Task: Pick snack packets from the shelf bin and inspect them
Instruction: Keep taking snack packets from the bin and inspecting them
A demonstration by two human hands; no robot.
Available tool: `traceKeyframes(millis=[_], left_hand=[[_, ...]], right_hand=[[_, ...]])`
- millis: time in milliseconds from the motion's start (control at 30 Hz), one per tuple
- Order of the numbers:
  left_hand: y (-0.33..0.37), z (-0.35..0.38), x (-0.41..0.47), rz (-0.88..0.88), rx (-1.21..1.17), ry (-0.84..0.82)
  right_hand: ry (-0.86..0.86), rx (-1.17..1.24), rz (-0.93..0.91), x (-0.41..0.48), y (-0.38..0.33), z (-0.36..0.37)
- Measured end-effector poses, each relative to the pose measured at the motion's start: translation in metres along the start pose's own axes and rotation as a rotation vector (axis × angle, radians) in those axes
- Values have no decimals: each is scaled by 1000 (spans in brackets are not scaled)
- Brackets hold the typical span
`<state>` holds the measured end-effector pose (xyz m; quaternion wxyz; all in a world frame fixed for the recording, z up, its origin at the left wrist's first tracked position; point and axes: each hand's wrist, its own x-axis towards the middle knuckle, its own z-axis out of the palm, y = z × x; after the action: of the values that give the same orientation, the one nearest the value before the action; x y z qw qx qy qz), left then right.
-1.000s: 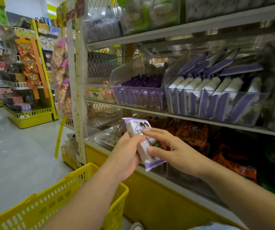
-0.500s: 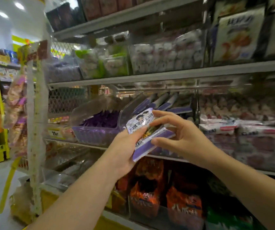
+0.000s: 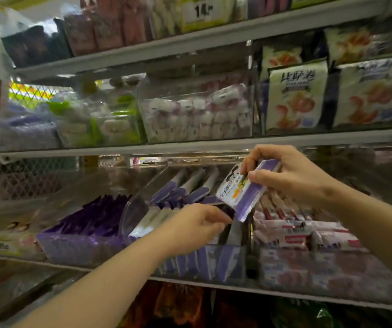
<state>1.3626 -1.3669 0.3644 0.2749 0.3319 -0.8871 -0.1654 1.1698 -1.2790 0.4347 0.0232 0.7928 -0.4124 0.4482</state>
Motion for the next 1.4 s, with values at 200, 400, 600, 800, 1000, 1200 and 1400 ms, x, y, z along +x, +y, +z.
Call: traceKeyframes(millis=[200, 400, 600, 800, 1000, 1200, 1400], left_hand=[[-10, 20, 36, 56, 18, -147], [-24, 19, 44, 134, 161, -277], [-39, 14, 33, 131, 267, -267], [-41, 11, 31, 139, 269, -273], [-44, 10, 29, 152, 297, -258], [-45, 12, 26, 181, 313, -208], [-58, 5, 22, 196, 284, -159]], right_hand=[[-137, -132, 17, 15, 2, -10], [-236, -265, 43, 29, 1, -2], [-337, -367, 94, 45, 0, 15], [-493, -558, 150, 49, 19, 45], [-544, -668, 98, 46, 27, 51], [-590, -739, 55, 46, 35, 55], [-608, -621, 7, 32, 34, 52]])
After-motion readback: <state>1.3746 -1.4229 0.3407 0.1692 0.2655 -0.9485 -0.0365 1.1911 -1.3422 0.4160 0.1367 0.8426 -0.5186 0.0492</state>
